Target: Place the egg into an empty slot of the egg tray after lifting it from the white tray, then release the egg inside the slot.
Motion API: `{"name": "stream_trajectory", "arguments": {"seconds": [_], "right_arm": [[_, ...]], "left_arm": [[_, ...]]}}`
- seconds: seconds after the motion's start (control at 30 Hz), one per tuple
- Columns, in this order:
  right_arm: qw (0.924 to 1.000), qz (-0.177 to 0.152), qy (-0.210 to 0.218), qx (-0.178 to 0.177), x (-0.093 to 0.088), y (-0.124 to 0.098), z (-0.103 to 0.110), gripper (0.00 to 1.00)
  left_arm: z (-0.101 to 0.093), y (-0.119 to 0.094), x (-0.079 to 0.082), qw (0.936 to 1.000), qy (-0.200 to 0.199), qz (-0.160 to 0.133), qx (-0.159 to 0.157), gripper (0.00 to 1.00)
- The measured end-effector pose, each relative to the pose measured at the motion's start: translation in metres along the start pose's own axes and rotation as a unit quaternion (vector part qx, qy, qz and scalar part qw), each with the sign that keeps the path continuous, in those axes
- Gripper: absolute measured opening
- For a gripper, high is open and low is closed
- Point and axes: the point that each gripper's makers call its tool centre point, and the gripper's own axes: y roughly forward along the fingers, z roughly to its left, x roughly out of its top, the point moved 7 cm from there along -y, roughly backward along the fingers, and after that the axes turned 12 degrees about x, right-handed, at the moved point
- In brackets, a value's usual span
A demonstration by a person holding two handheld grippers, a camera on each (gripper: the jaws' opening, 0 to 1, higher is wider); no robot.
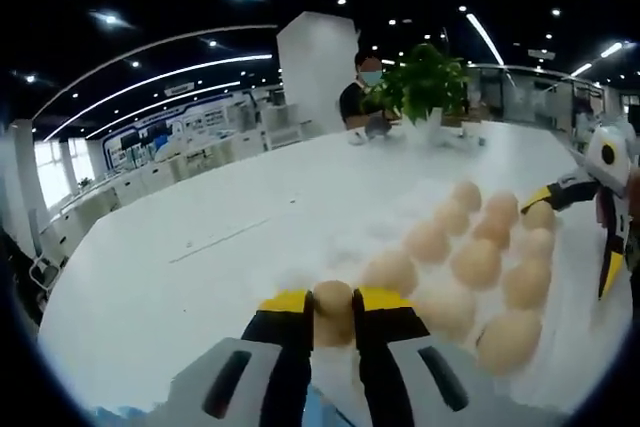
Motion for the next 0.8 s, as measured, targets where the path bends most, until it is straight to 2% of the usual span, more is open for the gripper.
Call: {"name": "stream_trajectory", "arguments": {"seconds": [0.03, 0.1, 0.13, 0.2, 0.33, 0.43, 0.6, 0.63, 0.8], "right_arm": [[1.0000, 0.000, -0.001, 0.000, 0.000, 0.000, 0.000, 1.00], [1.0000, 0.000, -0.002, -0.001, 0.000, 0.000, 0.000, 1.00], [1.0000, 0.001, -0.002, -0.001, 0.000, 0.000, 0.000, 1.00], [1.0000, 0.002, -0.004, -0.001, -0.001, 0.000, 0.000, 1.00], [1.0000, 0.002, -0.005, -0.002, -0.001, 0.001, -0.001, 1.00], [1.0000, 0.001, -0.004, -0.002, -0.001, 0.001, -0.001, 1.00], [1.0000, 0.000, -0.005, -0.001, -0.001, 0.001, -0.001, 1.00], [1.0000, -0.001, -0.004, -0.001, -0.001, 0.001, -0.001, 1.00], [1.0000, -0.004, -0.004, 0.000, -0.001, 0.001, -0.001, 1.00]], "left_arm": [[0.000, -0.001, 0.002, 0.9999, 0.003, 0.003, -0.013, 0.00], [-0.001, -0.002, -0.010, 0.9979, 0.006, 0.061, -0.020, 0.04], [0.003, 0.000, -0.007, 0.9988, 0.017, 0.046, -0.005, 0.05], [0.007, 0.000, -0.007, 0.9989, 0.010, 0.044, 0.009, 0.14], [0.010, 0.002, -0.008, 0.9990, 0.004, 0.044, 0.003, 0.18], [0.007, 0.006, -0.011, 0.9984, 0.015, 0.055, 0.001, 0.25], [-0.002, 0.016, -0.023, 0.9965, 0.030, 0.078, -0.004, 0.27], [-0.003, 0.017, -0.020, 0.9977, 0.020, 0.064, -0.003, 0.26], [-0.005, 0.020, -0.020, 0.9977, 0.027, 0.061, 0.011, 0.26]]}}
